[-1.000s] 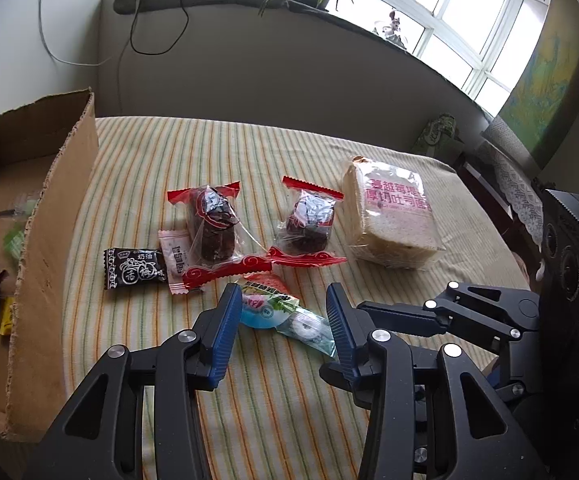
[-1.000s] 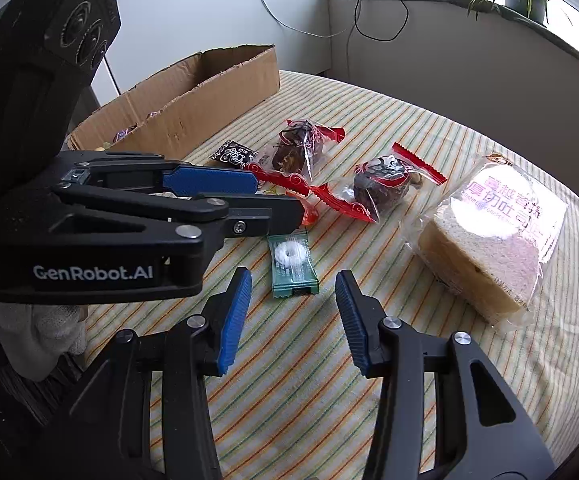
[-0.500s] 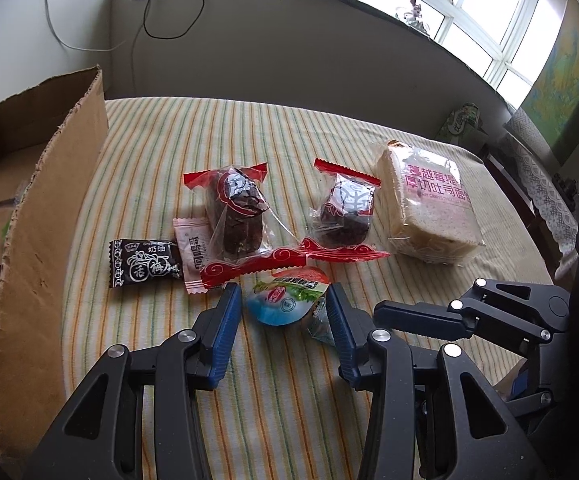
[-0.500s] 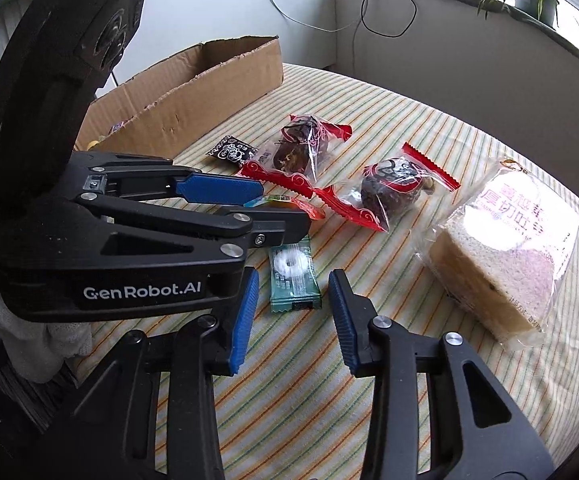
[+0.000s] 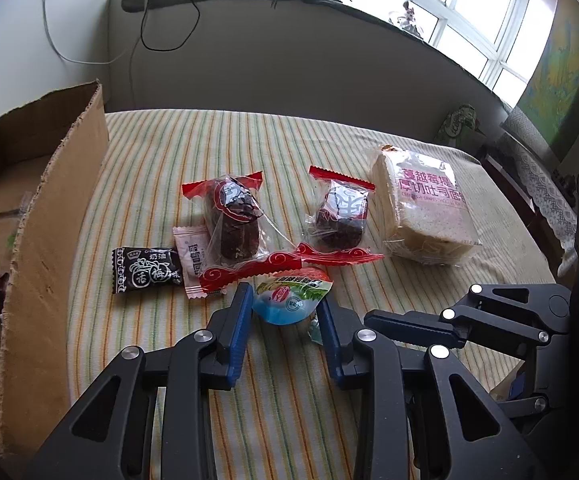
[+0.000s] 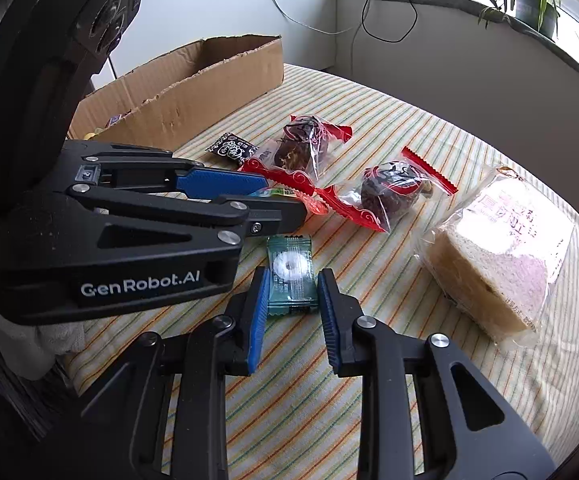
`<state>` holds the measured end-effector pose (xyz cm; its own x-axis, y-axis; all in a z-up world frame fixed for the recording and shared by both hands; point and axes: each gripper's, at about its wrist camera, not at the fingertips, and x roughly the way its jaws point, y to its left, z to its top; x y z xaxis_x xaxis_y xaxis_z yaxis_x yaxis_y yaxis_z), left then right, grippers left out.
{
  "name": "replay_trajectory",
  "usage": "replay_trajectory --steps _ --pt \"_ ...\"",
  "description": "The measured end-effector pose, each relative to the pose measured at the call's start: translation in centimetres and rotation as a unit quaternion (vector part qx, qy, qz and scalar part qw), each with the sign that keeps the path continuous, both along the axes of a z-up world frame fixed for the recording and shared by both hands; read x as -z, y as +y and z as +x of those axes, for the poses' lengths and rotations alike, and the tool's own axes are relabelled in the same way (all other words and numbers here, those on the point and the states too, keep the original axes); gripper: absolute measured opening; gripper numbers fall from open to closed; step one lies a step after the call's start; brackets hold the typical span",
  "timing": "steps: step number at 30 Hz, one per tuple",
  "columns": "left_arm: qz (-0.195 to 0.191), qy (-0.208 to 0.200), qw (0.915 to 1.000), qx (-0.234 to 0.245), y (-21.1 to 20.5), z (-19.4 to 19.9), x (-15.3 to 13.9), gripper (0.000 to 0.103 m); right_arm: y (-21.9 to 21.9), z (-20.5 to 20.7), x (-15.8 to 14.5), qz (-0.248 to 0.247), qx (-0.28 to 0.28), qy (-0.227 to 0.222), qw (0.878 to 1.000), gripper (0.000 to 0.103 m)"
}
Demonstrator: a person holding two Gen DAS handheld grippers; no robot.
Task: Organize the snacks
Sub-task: 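Grasp the round candy with left tool while right tool grasps green mint pack, then carry both candies into the cardboard box and open both tools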
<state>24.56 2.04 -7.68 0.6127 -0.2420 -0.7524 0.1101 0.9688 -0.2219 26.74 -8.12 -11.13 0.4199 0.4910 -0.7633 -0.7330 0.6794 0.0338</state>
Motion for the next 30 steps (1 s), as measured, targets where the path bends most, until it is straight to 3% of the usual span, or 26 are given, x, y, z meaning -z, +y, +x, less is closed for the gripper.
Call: replay_trajectory --steps 12,19,30 --pt "-0.024 -0.036 0.9991 -0.001 0.2 -1.0 -2.5 0.031 -2.3 -0.8 -1.9 0.018 0.029 -0.013 0.999 0.026" --pt "-0.038 -0.082 0.9959 -0.007 1.5 -2.3 -5.5 0.031 -2.1 -1.1 -4.1 0.030 0.030 -0.030 0.999 0.026" --pt "-0.051 -0.126 0.9880 -0.074 7.5 -3.2 -8.3 0.031 2.0 -0.7 -7.8 0.055 0.008 -0.058 0.997 0.026"
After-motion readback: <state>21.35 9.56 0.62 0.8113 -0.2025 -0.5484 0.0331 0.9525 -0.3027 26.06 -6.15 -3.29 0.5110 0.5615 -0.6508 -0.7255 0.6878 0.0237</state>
